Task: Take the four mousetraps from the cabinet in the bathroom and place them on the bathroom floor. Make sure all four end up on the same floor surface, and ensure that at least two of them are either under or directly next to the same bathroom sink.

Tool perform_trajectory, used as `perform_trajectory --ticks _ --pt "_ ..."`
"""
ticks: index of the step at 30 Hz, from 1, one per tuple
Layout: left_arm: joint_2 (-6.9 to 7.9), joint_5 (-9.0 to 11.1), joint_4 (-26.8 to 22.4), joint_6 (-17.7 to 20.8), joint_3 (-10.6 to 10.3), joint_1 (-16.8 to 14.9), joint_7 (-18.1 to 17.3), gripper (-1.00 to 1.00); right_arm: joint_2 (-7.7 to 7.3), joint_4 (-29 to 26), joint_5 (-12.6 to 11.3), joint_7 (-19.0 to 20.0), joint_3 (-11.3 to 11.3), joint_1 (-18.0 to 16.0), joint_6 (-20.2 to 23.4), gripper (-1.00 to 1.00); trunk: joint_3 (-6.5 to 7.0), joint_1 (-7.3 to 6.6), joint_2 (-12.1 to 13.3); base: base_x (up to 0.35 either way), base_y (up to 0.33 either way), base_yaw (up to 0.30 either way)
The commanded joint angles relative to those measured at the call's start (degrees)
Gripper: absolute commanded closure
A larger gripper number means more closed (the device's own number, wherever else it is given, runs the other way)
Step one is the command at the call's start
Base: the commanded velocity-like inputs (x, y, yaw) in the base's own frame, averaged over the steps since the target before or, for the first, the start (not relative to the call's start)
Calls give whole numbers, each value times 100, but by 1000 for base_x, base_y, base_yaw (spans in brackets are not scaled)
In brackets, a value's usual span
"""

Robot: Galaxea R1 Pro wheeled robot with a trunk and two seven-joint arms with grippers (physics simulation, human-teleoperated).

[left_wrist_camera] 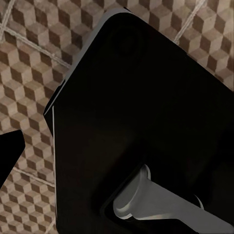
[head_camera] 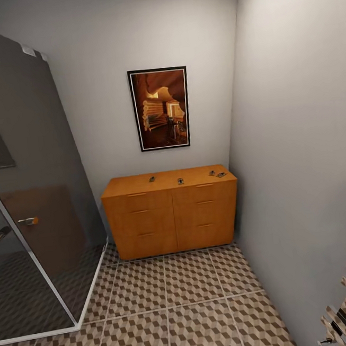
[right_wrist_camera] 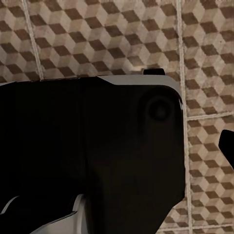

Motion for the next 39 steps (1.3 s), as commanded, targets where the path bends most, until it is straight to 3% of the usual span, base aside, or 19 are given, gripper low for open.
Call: perform_trajectory --ticks 1,11,17,28,39 --pt "-8 17 -9 -13 -1 1 -21 -100 2 -2 -17 -10 -20 -3 -13 -100 -9 2 -9 0 0 0" --pt "-15 88 -189 -17 21 1 -65 -100 12 -8 -16 -11 -23 -4 -69 -100 -9 2 -9 0 0 0" --pt "-29 142 -558 -6 23 1 -52 -100 0 -12 -15 -1 -20 -4 -83 -100 -9 2 -9 0 0 0" --pt "-229 153 -868 -9 15 1 -57 -100 -16 -11 -22 57 -20 -5 -81 -100 -9 2 -9 0 0 0" --pt "-274 152 -866 -17 11 1 -90 -100 -8 -10 -19 57 -18 -3 -78 -100 -9 2 -9 0 0 0"
